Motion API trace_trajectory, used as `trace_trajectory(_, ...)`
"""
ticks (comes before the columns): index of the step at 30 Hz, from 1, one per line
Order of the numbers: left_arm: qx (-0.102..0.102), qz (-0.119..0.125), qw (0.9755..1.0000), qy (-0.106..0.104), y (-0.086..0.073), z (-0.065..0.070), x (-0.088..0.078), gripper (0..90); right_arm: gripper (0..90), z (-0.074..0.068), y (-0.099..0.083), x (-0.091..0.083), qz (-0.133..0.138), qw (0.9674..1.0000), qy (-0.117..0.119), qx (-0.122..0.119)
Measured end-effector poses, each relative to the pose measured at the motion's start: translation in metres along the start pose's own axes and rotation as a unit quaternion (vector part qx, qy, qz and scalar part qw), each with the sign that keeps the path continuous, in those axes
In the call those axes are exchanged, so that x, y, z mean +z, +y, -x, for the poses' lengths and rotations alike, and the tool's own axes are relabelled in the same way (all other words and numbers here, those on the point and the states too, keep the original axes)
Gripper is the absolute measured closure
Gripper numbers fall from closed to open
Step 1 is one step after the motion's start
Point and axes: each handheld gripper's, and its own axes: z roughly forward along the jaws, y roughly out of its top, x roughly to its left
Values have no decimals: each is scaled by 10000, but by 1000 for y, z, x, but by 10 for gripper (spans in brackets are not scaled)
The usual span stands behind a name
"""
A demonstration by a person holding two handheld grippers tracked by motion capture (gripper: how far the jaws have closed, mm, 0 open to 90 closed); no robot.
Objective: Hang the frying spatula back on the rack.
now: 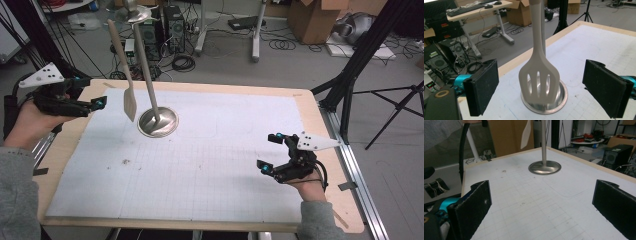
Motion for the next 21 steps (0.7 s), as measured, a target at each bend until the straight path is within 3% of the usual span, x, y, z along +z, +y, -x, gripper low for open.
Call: trace_trajectory(21, -64, 102, 9998, 179, -35, 30, -11, 145, 12, 1, 2, 12, -46, 9999, 117, 1)
